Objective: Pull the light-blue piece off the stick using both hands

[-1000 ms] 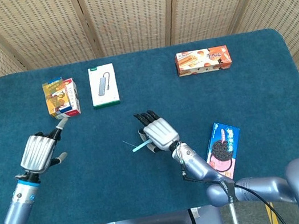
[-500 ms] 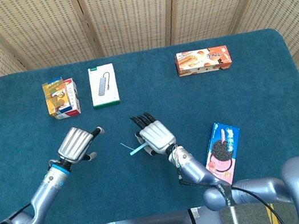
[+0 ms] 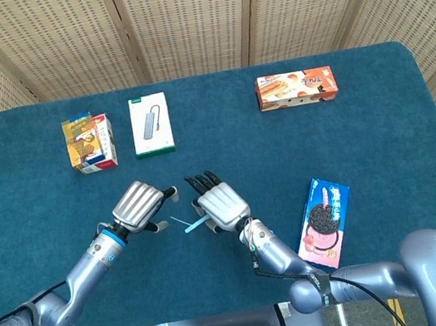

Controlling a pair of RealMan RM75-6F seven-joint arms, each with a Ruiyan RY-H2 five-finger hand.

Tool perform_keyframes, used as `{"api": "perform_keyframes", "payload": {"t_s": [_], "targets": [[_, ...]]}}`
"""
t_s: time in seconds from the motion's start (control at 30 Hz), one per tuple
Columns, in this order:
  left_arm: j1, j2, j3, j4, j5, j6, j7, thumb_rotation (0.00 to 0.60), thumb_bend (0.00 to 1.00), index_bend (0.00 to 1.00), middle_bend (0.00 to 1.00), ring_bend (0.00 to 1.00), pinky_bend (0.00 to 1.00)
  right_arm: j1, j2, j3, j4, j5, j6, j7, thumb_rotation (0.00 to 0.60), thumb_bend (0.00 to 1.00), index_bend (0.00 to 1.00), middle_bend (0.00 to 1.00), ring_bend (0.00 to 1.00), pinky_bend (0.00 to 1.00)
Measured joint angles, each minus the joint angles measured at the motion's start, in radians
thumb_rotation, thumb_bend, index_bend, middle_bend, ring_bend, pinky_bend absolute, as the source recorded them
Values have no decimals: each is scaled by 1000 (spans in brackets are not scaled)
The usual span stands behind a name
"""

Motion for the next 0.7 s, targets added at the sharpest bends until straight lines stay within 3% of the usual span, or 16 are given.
{"api": "perform_keyframes", "payload": {"t_s": [0.2,0.7], "targets": [[-8,-13,14,10,-23,-14,-7,600,323,481,831,975,1000,11,-2,5,-11,21,8,-21,600,466,537,24,0,0],[-18,-37,41,33,-47,-2,-12,600,326,494,831,976,1000,21,3,6,-15,44,18,-25,600,466,537,27,0,0]]}}
